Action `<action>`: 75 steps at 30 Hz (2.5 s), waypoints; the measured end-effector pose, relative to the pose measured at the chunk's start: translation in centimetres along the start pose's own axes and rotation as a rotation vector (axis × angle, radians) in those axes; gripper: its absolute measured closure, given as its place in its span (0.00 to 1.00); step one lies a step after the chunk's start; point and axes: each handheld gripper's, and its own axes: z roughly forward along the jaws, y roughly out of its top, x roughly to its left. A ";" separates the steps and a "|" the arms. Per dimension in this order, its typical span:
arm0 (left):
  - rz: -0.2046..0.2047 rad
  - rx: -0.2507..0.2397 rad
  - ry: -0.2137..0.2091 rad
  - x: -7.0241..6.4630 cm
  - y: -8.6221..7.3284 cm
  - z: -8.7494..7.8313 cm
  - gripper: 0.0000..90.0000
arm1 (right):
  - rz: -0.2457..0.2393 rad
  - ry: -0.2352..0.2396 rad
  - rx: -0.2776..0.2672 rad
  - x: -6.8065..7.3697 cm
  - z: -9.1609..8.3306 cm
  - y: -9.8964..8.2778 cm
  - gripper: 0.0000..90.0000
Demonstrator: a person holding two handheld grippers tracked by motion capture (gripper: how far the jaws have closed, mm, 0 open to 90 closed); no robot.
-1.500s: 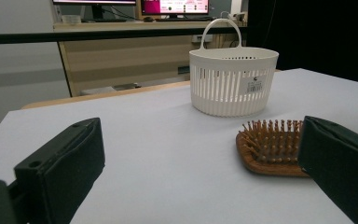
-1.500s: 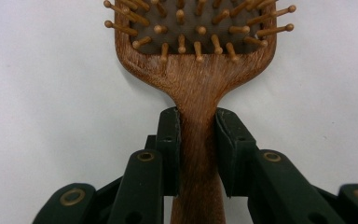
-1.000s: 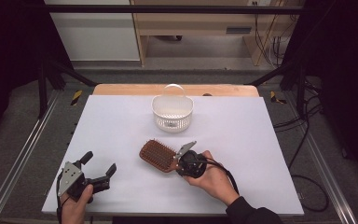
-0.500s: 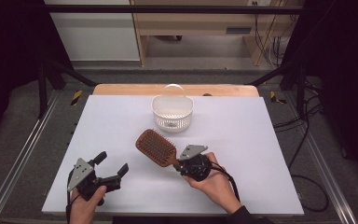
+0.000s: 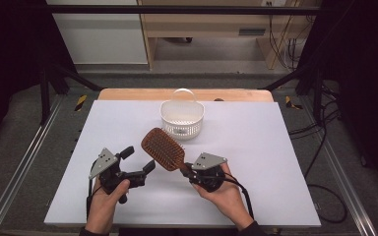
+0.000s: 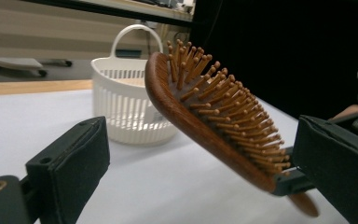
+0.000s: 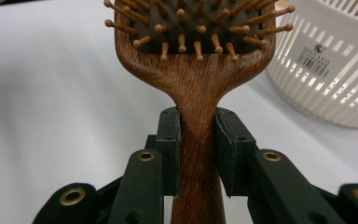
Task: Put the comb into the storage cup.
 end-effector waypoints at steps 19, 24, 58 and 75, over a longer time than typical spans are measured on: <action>-0.212 -0.023 -0.114 -0.9 1.3 4.3 0.18 | -0.027 -0.039 -0.104 0.7 -0.5 -0.4 0.81; -0.251 -0.041 -0.105 -1.2 2.1 4.2 0.28 | -0.039 -0.061 -0.122 0.9 -0.7 -0.3 0.81; -0.358 -0.115 -0.083 -0.4 2.8 2.6 0.57 | 0.014 -0.080 -0.161 1.0 -0.9 -0.4 0.38; -0.314 -0.189 -0.049 -1.2 6.3 1.6 0.57 | 0.171 -0.231 -0.301 -4.9 -8.5 -8.2 0.08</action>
